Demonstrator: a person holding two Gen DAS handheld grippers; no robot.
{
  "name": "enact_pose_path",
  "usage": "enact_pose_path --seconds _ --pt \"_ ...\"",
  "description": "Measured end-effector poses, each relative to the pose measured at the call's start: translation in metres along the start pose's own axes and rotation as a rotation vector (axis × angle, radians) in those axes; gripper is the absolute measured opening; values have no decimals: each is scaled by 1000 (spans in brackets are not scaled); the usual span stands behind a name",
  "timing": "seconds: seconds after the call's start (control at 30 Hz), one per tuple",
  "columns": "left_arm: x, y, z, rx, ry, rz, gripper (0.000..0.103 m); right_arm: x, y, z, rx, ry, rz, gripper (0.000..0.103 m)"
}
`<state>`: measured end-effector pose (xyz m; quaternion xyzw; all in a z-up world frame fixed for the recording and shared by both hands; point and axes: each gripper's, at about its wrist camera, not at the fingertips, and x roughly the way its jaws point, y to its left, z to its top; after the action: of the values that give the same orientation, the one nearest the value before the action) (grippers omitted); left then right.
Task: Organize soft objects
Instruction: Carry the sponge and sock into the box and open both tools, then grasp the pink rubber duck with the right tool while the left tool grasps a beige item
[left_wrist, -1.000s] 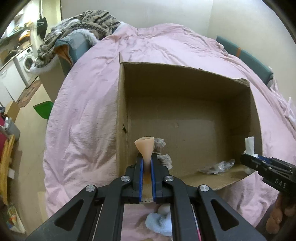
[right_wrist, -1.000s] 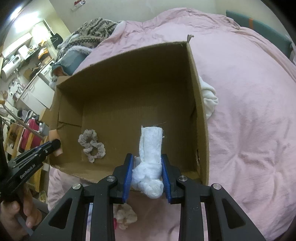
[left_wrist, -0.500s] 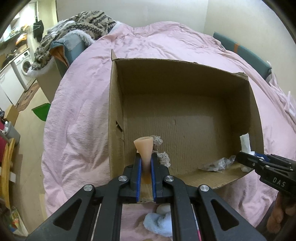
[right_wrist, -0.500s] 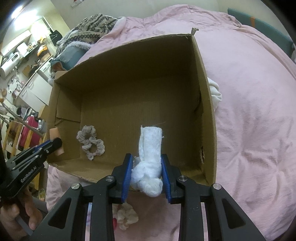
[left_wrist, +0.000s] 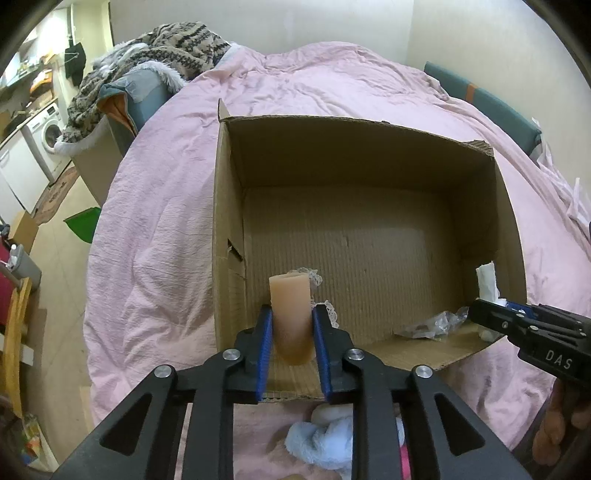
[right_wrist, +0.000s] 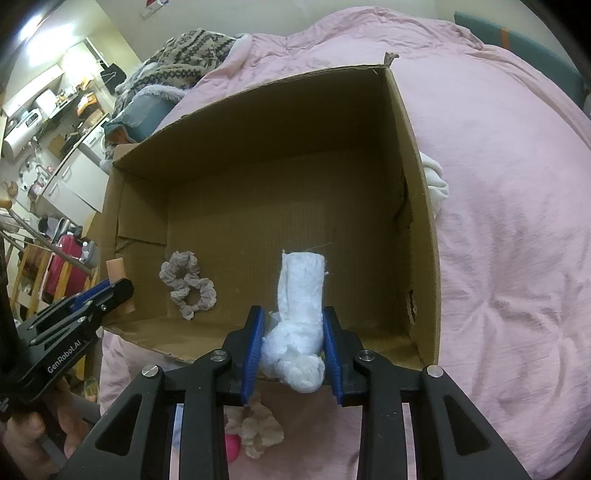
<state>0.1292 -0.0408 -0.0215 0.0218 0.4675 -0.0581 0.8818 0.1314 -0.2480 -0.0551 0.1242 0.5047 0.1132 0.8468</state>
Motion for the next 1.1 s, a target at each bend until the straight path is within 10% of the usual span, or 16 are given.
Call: enact_pose_path --seconds 0.1,0.2,0.33,1.1 --pt "-1 -1 0 0 0 -6 25 -1 0 0 2 -1 18 35" --pt "-3 -2 -1 8 -14 0 43 -5 -1 1 13 -28 38 67" --pt "-8 -3 0 13 -41 10 61 -14 -2 2 25 -72 57 70" --pt "-32 16 -9 -25 -43 73 61 -30 -4 -8 36 -73 18 70"
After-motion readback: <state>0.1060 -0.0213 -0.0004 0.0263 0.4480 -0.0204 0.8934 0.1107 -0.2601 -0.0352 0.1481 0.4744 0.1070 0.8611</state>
